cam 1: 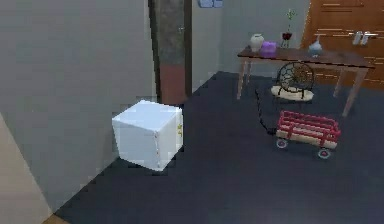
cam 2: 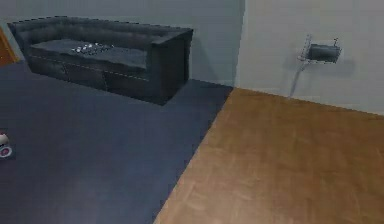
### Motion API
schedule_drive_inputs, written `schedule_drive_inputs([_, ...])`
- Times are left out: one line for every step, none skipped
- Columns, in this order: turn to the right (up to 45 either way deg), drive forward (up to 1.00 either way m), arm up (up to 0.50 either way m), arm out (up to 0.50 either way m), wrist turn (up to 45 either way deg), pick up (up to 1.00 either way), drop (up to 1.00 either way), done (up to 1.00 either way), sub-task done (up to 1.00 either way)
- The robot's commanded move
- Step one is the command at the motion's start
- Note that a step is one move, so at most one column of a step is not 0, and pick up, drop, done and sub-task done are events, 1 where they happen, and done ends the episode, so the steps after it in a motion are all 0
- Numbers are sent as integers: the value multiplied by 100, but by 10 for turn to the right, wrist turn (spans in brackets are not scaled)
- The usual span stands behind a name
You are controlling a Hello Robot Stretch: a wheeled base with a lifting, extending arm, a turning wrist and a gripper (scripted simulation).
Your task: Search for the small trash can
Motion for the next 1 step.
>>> schedule_drive_inputs([60, 0, 0, 0, 0, 0, 0, 0, 0])
